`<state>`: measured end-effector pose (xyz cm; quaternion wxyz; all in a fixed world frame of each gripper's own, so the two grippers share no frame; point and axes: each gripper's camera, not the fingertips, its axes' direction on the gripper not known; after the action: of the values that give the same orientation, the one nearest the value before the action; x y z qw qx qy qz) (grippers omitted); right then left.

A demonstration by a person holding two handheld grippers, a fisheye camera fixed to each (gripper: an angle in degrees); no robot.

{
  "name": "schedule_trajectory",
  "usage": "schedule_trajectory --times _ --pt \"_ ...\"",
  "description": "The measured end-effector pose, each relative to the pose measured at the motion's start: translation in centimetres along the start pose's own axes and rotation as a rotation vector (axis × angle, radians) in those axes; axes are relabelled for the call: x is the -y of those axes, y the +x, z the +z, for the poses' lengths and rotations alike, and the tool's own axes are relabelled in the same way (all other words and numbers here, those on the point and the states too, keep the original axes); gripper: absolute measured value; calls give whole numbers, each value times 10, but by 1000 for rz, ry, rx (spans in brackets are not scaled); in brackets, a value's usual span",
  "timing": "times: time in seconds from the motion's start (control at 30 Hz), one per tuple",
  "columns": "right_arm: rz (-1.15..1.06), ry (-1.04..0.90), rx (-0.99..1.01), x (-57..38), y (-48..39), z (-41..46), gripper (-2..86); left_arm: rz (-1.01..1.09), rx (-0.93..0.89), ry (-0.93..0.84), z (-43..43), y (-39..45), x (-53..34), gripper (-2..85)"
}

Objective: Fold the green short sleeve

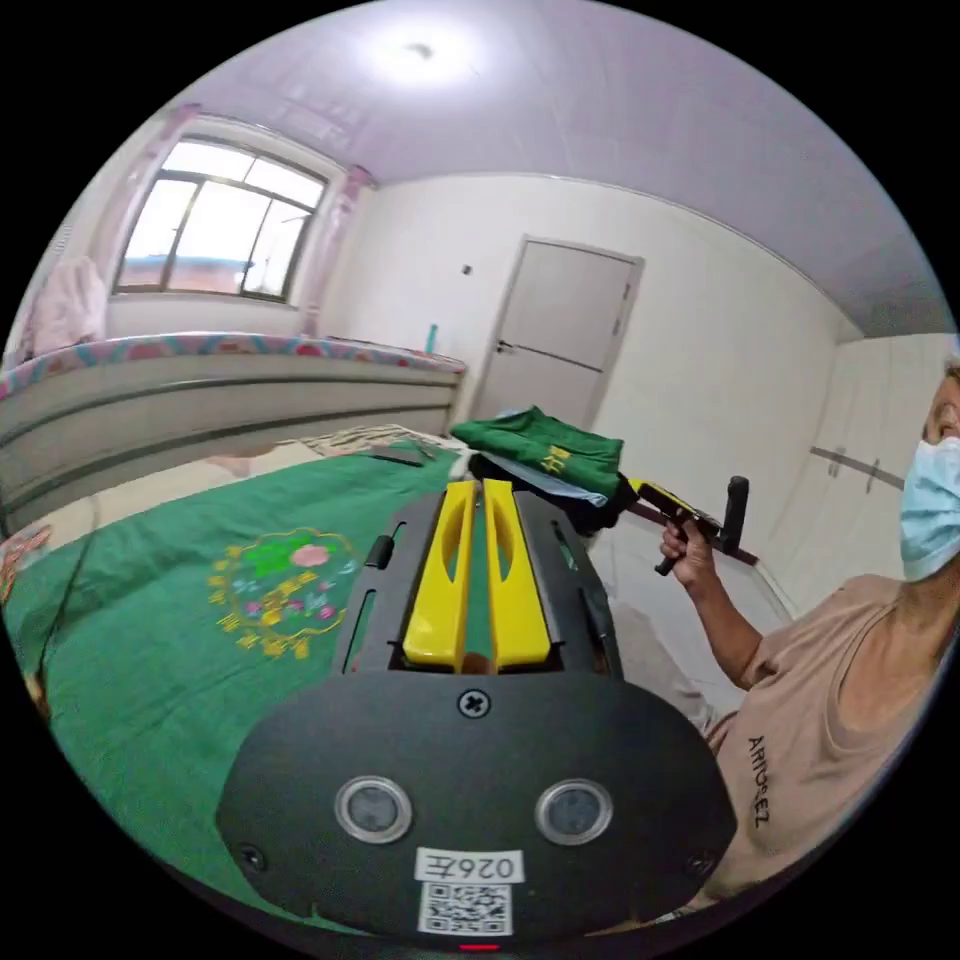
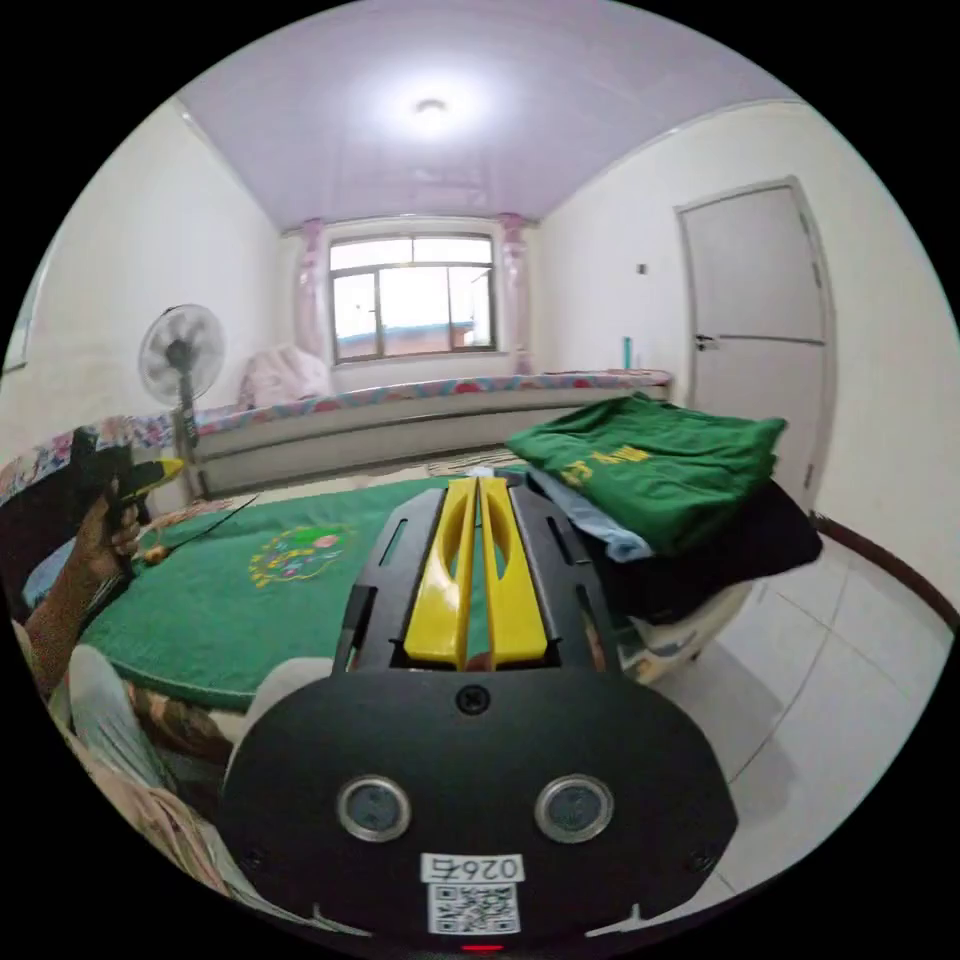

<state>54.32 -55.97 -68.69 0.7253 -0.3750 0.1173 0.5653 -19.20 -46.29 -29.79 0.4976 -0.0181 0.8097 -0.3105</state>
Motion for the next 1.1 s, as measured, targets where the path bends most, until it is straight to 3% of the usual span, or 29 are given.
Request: schedule_trajectory --times 0.13,0.3,0.43,0.63,0.83,0.97,1.1 --pt "174 -18 -114 44 121 4 48 -81 -267 -131 166 -26 8 93" --pt "247 -63 -125 96 213 27 82 -213 -498 -277 334 -51 0 87" --pt "240 -97 -76 128 245 42 108 -283 -416 -284 419 -79 -19 83" --pt "113 -123 -150 158 247 62 114 -323 -418 -308 480 -121 -43 107" --pt "89 -139 -95 190 242 68 119 -373 -426 -302 510 -160 -70 137" --pt "56 -127 -137 219 238 59 47 -420 -488 -289 512 -184 -82 142" --pt "25 -47 -43 257 234 38 4 -510 -578 -233 496 -219 -93 152"
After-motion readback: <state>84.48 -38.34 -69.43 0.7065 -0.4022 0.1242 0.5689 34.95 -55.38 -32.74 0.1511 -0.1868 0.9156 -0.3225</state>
